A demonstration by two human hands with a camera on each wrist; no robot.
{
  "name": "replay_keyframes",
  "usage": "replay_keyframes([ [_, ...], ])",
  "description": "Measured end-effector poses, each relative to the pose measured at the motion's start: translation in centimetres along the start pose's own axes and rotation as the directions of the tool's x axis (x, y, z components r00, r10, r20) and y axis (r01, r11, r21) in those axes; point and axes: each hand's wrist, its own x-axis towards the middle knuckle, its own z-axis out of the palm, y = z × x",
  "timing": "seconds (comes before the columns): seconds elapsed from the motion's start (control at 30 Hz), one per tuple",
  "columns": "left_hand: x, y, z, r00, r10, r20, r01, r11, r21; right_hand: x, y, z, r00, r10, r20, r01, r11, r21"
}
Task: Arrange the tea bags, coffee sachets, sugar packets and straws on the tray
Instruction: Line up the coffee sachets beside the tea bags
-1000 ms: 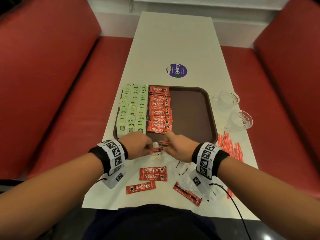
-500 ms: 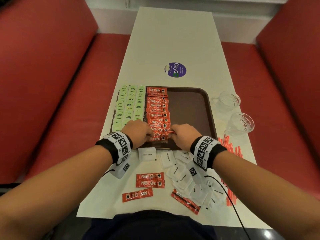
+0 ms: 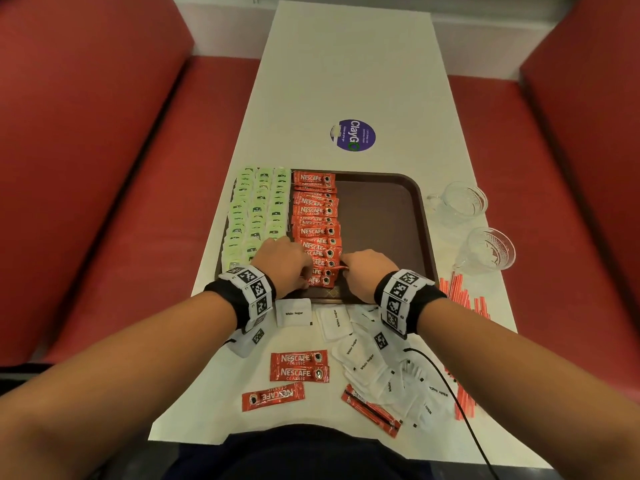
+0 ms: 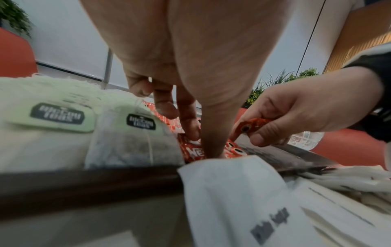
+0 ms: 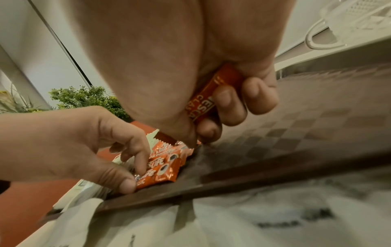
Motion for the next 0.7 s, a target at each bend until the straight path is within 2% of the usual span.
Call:
replay_keyframes([
  [0.13,0.6,0.2,-0.1,1.0,-0.006,-0.014,0.005,1.0,-0.026,0.1,0.1,-0.4,1.0,0.007,0.004,-0.007,0.999,0.053],
  [0.27,1.2,0.3,-0.2,0.999,-0.006,-0.044,0.003,0.999,-0.047,-0.4,0.3,-1.0,0.998,0.051,-0.039,-0.042,0.981,0.19],
  [0.33,1.2,0.3,-0.3,0.995,0.008,-0.101,-0.017,0.996,-0.092,-0.6,0.5,-1.2,0.997,0.053,-0.062,-0.036,0.966,0.257],
  [0.47,0.7,0.6,-1.2,0.962,0.064,-0.266,-0.139,0.952,-0.273,-0.8,0.7,-1.4,0.996,-0.069,-0.048,0.081,0.931,0.356],
  [0.57,0.7,0.7,-1.6,0.947,0.114,-0.301,-0.202,0.939,-0.277,-0.6,0.6,-1.2,0.985,-0.158,-0.065,0.171,0.925,0.338],
  [0.7,0.7,-0.6,-1.6,0.977,-0.011,-0.213,-0.072,0.923,-0.377,-0.1,1.1,-0.7,0.974,-0.184,-0.135,0.216,0.931,0.293],
])
